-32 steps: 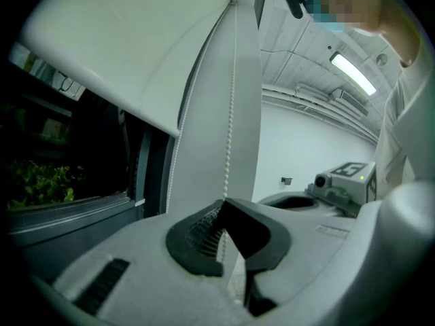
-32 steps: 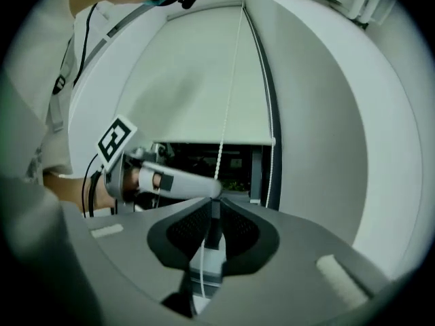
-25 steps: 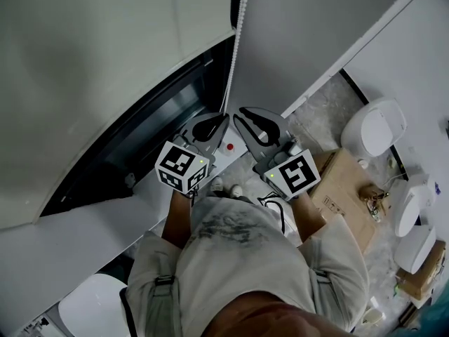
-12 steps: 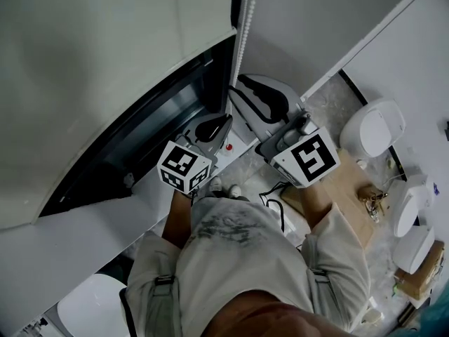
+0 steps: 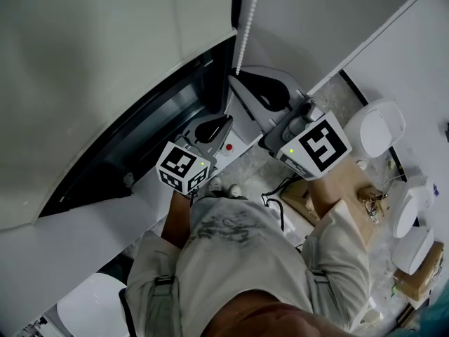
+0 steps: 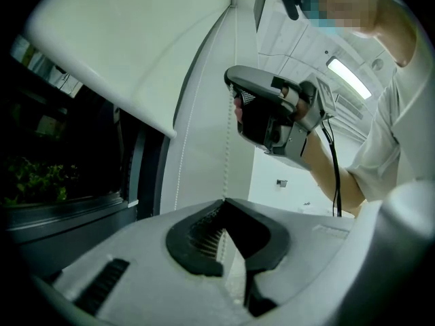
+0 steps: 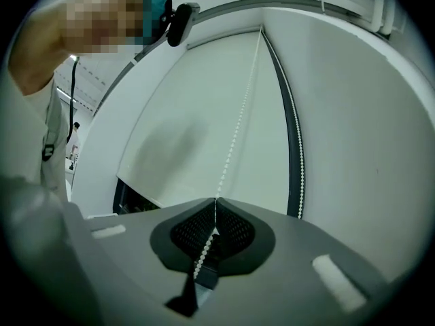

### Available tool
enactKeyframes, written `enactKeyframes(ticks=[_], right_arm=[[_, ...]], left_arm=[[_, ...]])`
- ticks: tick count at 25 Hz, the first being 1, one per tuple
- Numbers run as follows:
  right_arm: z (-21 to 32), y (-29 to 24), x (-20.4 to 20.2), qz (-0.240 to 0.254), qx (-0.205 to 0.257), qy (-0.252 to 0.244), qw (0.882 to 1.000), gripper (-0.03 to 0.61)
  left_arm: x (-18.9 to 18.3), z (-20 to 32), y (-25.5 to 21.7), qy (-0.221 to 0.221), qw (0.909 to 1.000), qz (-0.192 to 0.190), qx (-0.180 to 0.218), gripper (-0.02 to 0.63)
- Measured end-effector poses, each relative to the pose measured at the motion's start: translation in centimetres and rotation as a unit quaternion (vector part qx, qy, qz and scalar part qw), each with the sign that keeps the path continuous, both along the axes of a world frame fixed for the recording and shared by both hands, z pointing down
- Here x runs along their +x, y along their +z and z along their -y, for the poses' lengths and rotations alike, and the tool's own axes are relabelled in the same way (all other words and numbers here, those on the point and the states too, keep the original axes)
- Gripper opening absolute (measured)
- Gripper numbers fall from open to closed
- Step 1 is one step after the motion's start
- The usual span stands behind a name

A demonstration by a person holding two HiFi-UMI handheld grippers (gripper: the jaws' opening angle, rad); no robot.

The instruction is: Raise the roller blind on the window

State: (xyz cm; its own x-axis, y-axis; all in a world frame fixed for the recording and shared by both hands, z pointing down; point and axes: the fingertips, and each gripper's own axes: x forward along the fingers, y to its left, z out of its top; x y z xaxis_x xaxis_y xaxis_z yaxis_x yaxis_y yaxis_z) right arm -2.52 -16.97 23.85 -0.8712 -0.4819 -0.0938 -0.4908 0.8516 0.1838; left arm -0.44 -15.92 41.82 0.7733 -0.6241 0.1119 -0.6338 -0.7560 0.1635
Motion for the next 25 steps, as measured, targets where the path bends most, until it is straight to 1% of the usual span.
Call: enactKeyframes(ticks=[2,6,11,15,18,23,25], right_arm=[[-0.1,0.3,0.1,-0.005,-0.005,-0.005,1.0,0.011],[0.0,0.5,0.4,0.003,-0.005,-0.005,1.0,0.011],[0.1,0.8,0.5,0.015,-0.011,-0.007,1.0,0.011],[0.0,2.0,0.3,0.003,-0.012,-0.005,1.0,0.011],[-0.1,3.1,0.3,-0.006,-0.013,0.003,1.0,0.011],[-0.4,4.0,0.3,-0.005,-0.012,0.016,1.0,0.011],[-0.4,4.0,0.2,0.004,-0.006,0.022,1.0,0.011]], left_arm=[[-0.1,0.0,0.0,0.002,1.0,-0.001,0.002,0.011],[-0.1,-0.1,0.1,0.005,1.0,-0.003,0.005,0.011],[-0.1,-0.2,0.4,0.013,0.9997,-0.02,-0.001,0.011],[-0.1,-0.3,1.6,0.012,0.9999,-0.009,-0.007,0.011],[-0.2,-0.5,2.6,0.009,0.9998,-0.008,-0.014,0.011],[0.0,-0.7,3.6,0.004,0.9998,-0.004,-0.017,0.011],[0.0,-0.8,4.0,0.002,0.9998,-0.001,-0.018,0.011]])
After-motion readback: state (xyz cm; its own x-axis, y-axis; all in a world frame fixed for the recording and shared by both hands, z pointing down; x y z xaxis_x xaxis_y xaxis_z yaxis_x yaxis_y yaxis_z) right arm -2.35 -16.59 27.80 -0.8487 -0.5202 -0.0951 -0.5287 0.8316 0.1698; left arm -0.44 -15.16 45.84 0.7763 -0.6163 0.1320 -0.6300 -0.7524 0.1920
